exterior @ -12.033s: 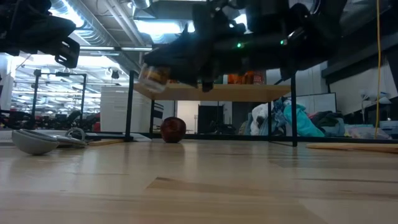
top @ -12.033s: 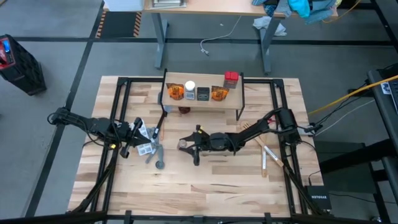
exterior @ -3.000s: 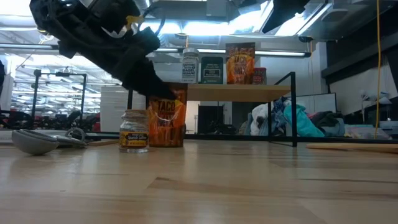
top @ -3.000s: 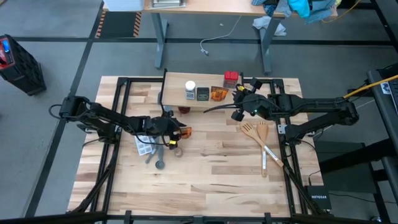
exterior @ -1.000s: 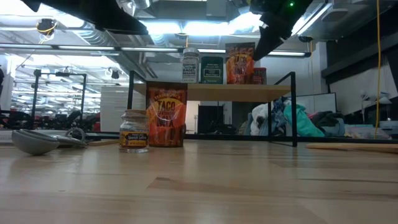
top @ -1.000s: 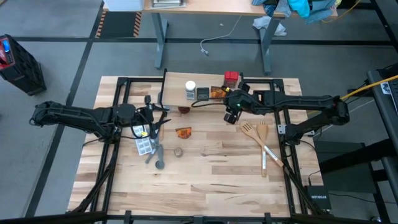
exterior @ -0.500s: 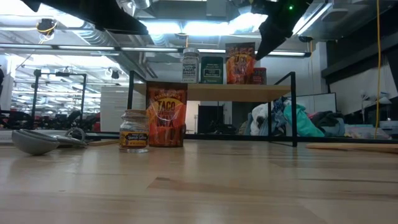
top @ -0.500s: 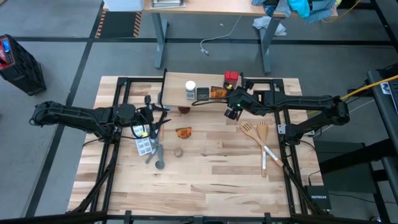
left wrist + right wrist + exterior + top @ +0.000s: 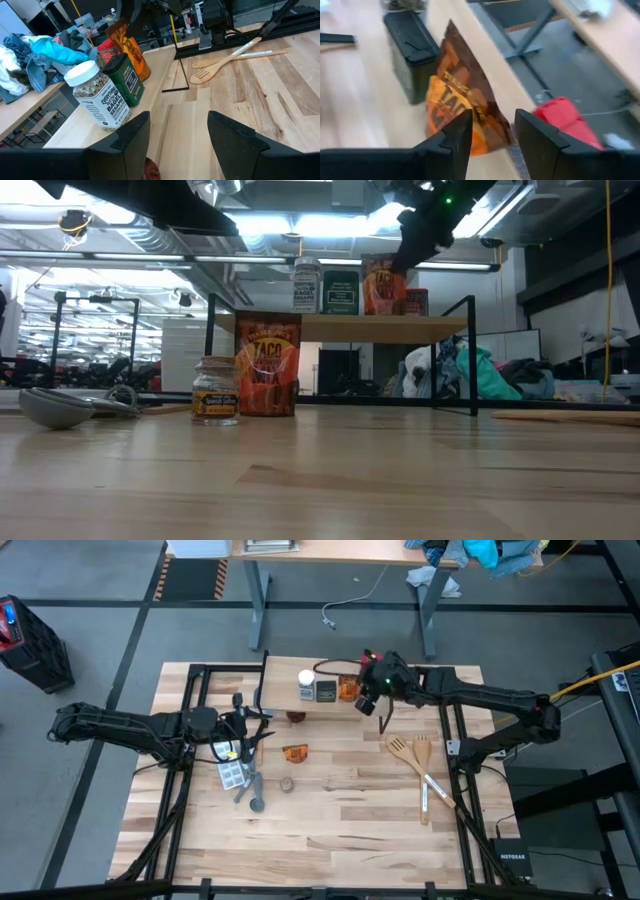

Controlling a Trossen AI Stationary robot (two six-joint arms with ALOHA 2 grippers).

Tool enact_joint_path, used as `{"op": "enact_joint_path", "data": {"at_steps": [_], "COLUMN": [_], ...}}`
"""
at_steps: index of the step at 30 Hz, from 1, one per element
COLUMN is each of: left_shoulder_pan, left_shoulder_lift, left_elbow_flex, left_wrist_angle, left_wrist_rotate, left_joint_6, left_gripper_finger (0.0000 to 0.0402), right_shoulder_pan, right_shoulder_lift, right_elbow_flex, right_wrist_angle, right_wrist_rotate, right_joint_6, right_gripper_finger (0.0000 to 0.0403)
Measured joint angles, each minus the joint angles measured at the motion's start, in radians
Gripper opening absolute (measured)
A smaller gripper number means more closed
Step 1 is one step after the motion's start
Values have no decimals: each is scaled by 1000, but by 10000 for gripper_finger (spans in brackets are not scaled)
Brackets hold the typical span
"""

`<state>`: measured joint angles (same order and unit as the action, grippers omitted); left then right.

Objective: Shelf spices
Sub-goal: Remove the orange seasoning pack from the shelf

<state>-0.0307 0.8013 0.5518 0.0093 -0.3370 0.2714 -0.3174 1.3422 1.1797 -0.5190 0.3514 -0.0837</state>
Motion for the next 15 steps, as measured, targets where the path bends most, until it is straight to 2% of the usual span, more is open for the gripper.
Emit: {"op": "enact_joint_path", "data": {"at_steps": [4,6,11,15], "left_shoulder_pan": [0,0,0,0], "left_shoulder_lift": [0,0,0,0], "left_elbow_flex": [0,0,0,0], "left_wrist_angle": [0,-1,0,0], "left_wrist_rotate": [0,0,0,0], "left_joint_6": [2,2,0,7], "left_gripper_finger": [192,192,192,192], "right_shoulder_pan": [-27,-31,-29,-29], "right_shoulder_lift": [17,33,74,93], "right_elbow_flex": [0,0,0,0], "right_wrist_angle": [4,4,3,3], "right_wrist_rotate": [-164,-209,-214,-212], "right_joint_6": [22,28,33,38], "right_gripper_finger": [154,154,145,90]}}
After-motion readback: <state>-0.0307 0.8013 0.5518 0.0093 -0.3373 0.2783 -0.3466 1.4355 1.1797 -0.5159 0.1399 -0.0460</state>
